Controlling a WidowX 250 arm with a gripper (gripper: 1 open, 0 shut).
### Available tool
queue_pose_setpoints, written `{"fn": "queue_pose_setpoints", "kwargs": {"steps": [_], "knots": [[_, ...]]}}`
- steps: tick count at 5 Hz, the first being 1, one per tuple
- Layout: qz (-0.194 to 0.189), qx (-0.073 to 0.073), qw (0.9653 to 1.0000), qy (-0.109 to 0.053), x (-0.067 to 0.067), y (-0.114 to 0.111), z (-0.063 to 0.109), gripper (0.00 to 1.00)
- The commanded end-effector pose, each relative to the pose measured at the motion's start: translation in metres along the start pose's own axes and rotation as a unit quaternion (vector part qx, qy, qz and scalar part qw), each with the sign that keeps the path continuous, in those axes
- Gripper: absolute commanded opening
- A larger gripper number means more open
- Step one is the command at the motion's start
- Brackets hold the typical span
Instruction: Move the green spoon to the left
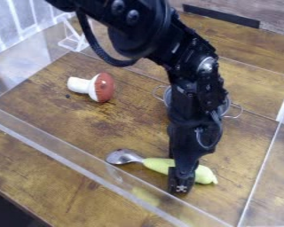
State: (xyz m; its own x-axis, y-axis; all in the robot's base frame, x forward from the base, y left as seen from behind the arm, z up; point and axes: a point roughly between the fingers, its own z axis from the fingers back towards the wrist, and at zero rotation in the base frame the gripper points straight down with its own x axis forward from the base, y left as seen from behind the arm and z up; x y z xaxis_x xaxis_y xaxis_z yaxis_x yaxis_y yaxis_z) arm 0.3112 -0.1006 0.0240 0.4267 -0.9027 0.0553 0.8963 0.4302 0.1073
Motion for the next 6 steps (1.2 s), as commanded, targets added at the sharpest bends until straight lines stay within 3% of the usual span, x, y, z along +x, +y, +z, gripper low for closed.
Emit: {"fn": "queue_pose_setpoints", "kwargs": {"steps": [1,2,5,6], "knots": [[-0.007,0.021,0.999,-0.038,0.005,0.011,0.022,1.0],[-0.014,0.014,0.9985,-0.052,0.006,0.015,0.025,1.0],[0.056,0.004,0.9956,-0.075,0.007,0.027,0.029,1.0],[0.072,-0.004,0.9938,-0.085,0.007,0.031,0.022,1.0]]}}
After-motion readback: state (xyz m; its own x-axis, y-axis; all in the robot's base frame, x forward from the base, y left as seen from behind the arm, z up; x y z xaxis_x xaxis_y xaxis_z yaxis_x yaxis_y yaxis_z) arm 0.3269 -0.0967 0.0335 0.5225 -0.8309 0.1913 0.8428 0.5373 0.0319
